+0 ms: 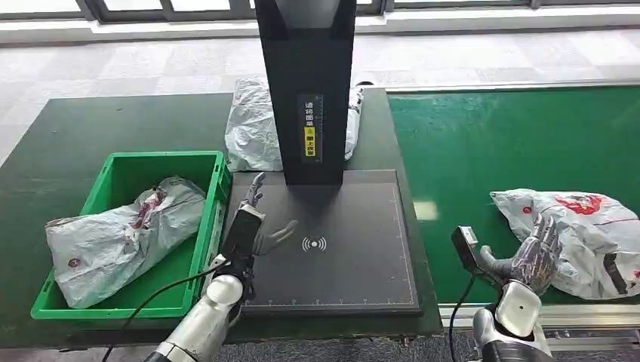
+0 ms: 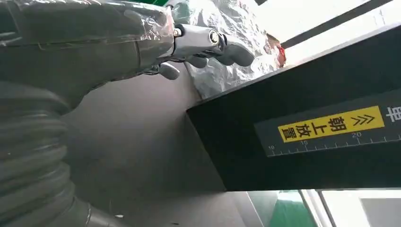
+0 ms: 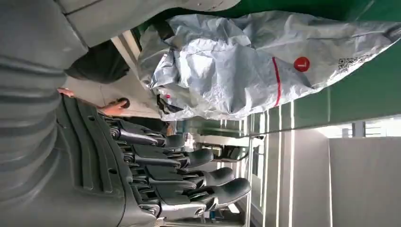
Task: Moved the parcel from conveyor to table for the left to box.
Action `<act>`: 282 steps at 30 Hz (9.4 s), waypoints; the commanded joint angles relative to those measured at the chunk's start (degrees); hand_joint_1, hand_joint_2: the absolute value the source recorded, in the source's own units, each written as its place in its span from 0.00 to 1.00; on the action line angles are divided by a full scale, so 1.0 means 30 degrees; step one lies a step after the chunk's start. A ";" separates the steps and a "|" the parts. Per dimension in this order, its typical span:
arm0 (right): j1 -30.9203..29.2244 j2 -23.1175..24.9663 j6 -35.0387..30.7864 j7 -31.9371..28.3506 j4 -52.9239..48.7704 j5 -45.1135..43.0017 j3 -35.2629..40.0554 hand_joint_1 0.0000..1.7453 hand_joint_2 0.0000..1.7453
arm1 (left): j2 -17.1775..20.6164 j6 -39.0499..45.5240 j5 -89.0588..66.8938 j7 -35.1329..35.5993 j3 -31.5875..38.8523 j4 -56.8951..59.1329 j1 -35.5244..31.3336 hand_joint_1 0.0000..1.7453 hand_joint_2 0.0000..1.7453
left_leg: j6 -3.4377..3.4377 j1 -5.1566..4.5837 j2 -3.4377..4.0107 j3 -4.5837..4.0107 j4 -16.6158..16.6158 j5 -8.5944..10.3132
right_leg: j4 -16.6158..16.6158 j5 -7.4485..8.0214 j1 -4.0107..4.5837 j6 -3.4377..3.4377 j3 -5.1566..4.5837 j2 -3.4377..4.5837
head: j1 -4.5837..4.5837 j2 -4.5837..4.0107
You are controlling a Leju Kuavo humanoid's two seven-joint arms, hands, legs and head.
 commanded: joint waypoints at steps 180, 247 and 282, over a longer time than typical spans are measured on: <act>0.1265 0.4592 0.5808 -1.4578 -1.0945 -2.4259 0.4057 0.00 1.00 | 0.0736 -0.0005 -1.1989 0.1238 -0.0944 0.0870 -0.5149 1.00 1.00 | -0.0038 0.0020 -0.0015 -0.0026 -0.0015 0.0074 | 0.0024 0.0037 0.0035 -0.0033 -0.0041 0.0080 | -0.0001 0.0000; 0.2122 0.2527 0.6162 -1.3610 -0.8664 -2.3470 0.4175 0.00 1.00 | 0.8879 -0.9128 -1.8427 0.6759 0.4423 -0.0532 -0.8077 0.00 1.00 | -0.0068 0.0094 0.0024 -0.0070 0.0027 0.0086 | 0.0038 0.0052 0.0127 -0.0072 -0.0097 0.0125 | 0.0000 -0.0007; 0.2820 0.2536 0.5528 -1.2618 -1.0049 -2.2449 0.3579 0.00 1.00 | 0.7236 -1.1643 -0.5862 0.4247 0.4447 -0.2535 -0.7275 0.00 1.00 | -0.0067 0.0053 0.0087 -0.0052 -0.0009 0.0104 | 0.0025 0.0066 0.0088 -0.0068 -0.0106 0.0136 | 0.0000 -0.0007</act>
